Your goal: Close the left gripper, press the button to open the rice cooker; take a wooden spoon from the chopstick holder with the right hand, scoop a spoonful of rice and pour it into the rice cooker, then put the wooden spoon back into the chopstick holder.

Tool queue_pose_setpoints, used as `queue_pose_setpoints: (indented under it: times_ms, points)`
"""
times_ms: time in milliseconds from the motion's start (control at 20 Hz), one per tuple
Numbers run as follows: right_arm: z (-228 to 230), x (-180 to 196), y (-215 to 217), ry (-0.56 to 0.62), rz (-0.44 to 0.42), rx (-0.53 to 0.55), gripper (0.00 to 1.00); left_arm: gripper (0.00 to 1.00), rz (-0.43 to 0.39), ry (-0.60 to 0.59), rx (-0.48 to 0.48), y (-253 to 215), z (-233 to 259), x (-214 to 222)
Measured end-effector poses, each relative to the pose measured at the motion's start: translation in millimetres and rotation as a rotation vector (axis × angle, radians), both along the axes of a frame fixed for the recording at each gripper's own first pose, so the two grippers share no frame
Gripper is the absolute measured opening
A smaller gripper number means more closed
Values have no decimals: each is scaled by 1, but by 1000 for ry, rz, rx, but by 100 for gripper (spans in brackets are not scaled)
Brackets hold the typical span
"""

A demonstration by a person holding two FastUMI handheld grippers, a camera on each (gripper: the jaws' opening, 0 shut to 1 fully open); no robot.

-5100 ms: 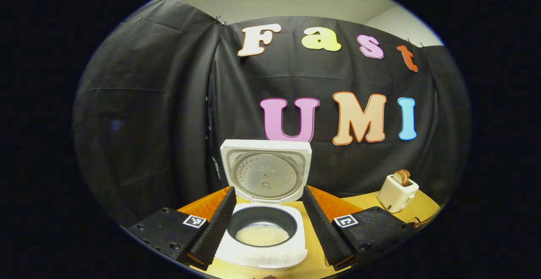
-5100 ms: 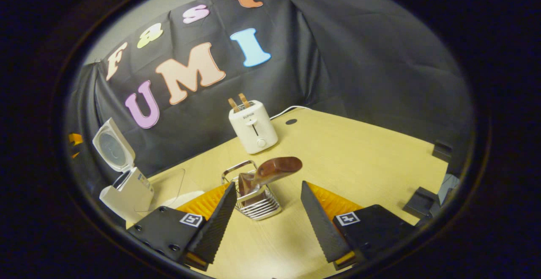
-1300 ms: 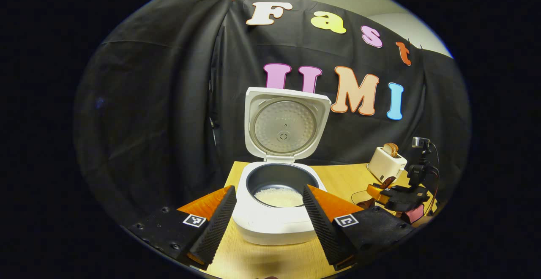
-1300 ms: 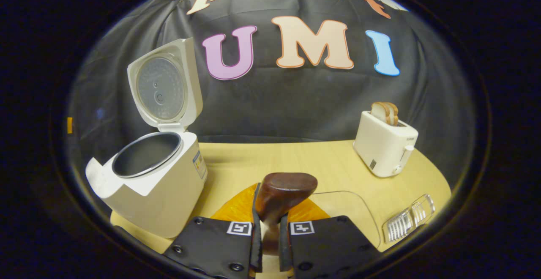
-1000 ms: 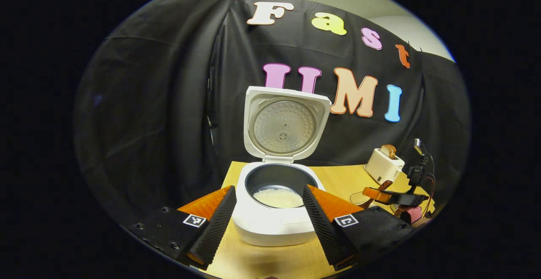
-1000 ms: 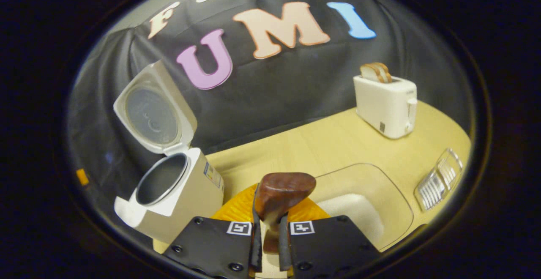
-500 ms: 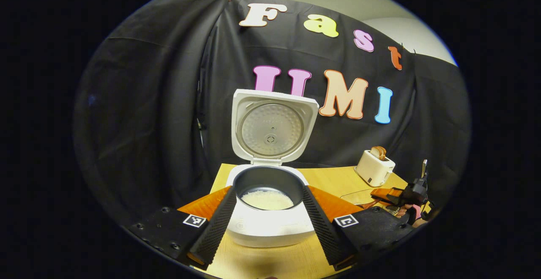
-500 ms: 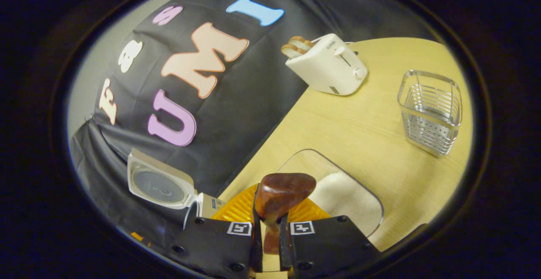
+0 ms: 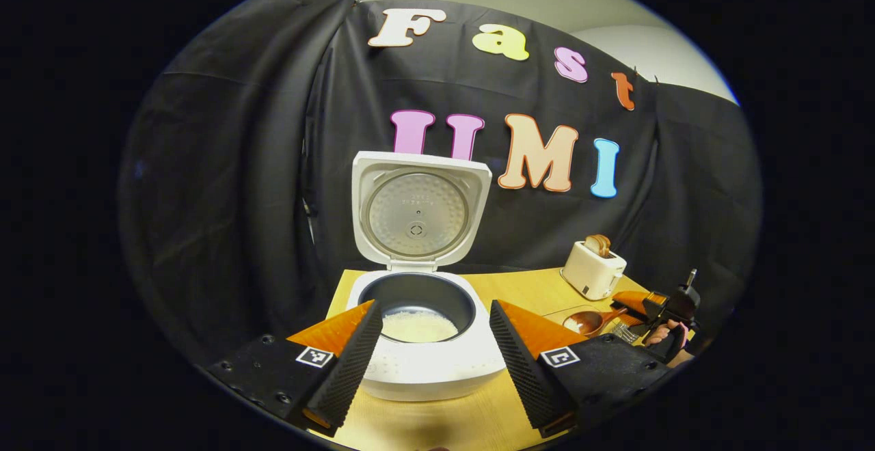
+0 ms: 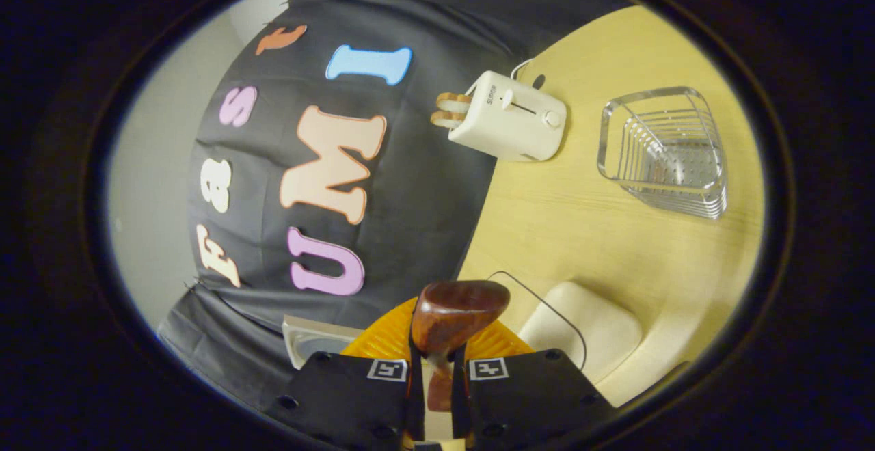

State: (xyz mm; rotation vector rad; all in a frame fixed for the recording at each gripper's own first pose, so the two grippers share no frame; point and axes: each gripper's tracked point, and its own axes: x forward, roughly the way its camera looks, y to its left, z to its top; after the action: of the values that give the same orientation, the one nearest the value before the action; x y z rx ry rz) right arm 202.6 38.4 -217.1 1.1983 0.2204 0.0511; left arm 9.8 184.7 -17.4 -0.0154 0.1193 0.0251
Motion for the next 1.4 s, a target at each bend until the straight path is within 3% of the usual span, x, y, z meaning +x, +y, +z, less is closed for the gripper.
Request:
queue_pose_setpoints:
  times_ms: [500, 700, 900, 1400]
  points:
    - [57, -17, 21, -127, 11, 114, 18, 94, -57, -10, 11, -9, 4, -1]
    - [89, -21, 61, -155, 64, -23, 18, 94, -59, -9, -9, -3, 1, -3]
    - [123, -17, 119, -195, 146, -81, 17, 94, -50, -4, -29, 7, -4, -7]
    - [157, 17, 253, -273, 300, -403, 18, 94, -40, -17, -46, 29, -8, -15]
